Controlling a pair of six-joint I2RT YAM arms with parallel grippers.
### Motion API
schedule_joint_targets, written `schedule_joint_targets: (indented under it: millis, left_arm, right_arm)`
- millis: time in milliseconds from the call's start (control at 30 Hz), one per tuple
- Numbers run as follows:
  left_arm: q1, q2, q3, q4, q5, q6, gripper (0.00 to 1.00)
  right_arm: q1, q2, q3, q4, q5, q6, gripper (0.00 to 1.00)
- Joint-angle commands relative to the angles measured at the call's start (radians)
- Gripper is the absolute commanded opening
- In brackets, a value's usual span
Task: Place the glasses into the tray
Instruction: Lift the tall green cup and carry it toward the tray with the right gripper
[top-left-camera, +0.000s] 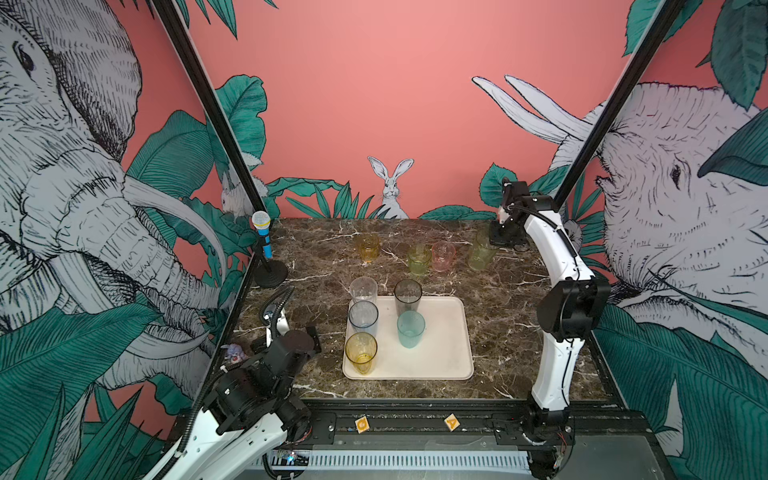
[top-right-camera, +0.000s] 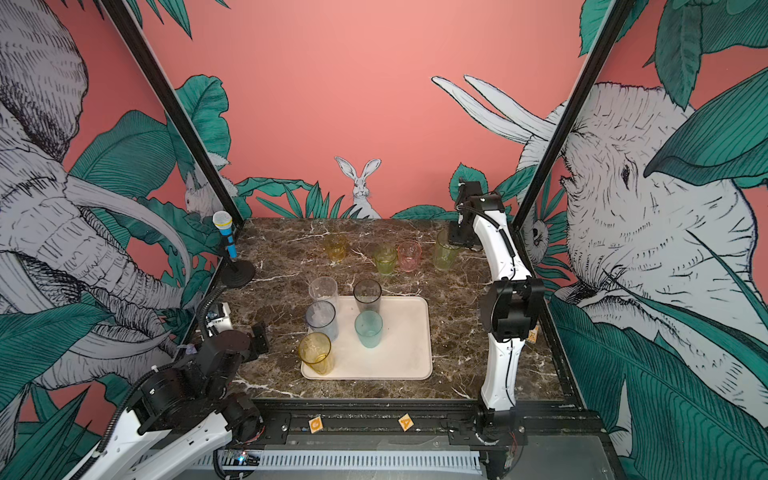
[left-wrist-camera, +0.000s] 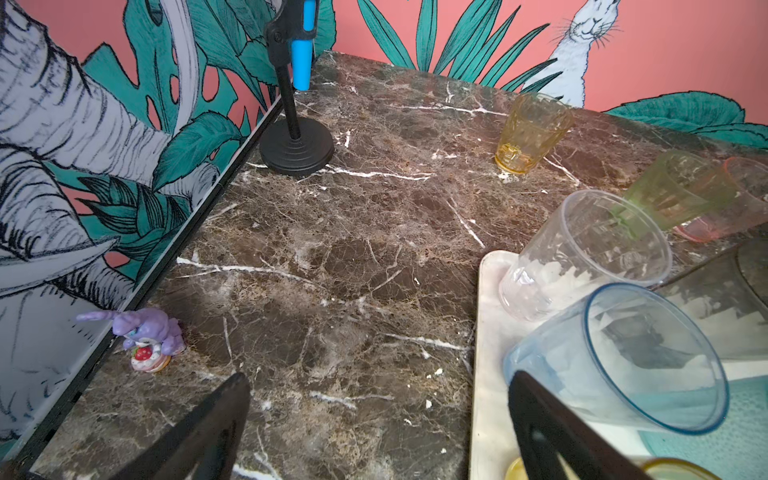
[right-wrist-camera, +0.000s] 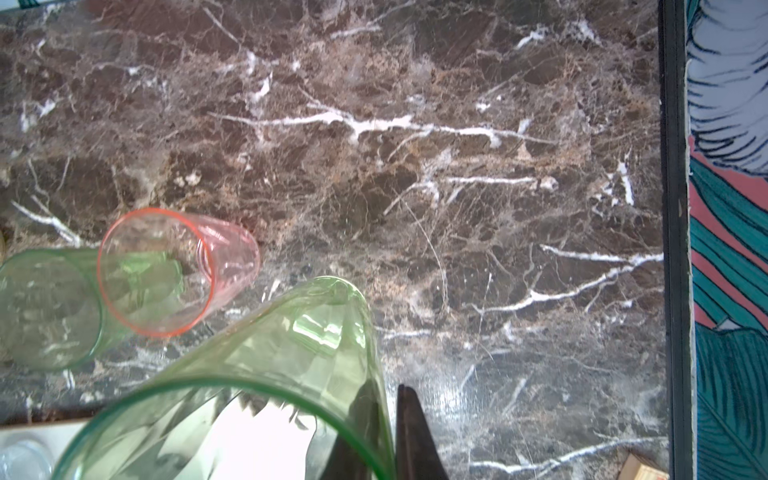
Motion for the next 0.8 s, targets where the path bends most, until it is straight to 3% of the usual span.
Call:
schedule_joint_targets:
  millis: [0,367,767]
  left_arm:
    - [0.004,-0.02,-0.021,-0.033,-0.021,-0.021,0.97]
    - [0.004,-0.123,-0.046,-0.021,-0.03,-0.012,0.97]
    - [0.005,-0.135,-0.046,-0.032,-0.033,-0.031,0.95]
  right_arm:
    - [0.001,-0.077,-0.031,-0.04,-0.022,-0.018,0.0]
    - [0.052,-0.301,-0.211,-0.041,-0.015,-0.026,0.0]
    - [0.183,-0.556,-0.511,0.016,-0.016,-0.037,0.0]
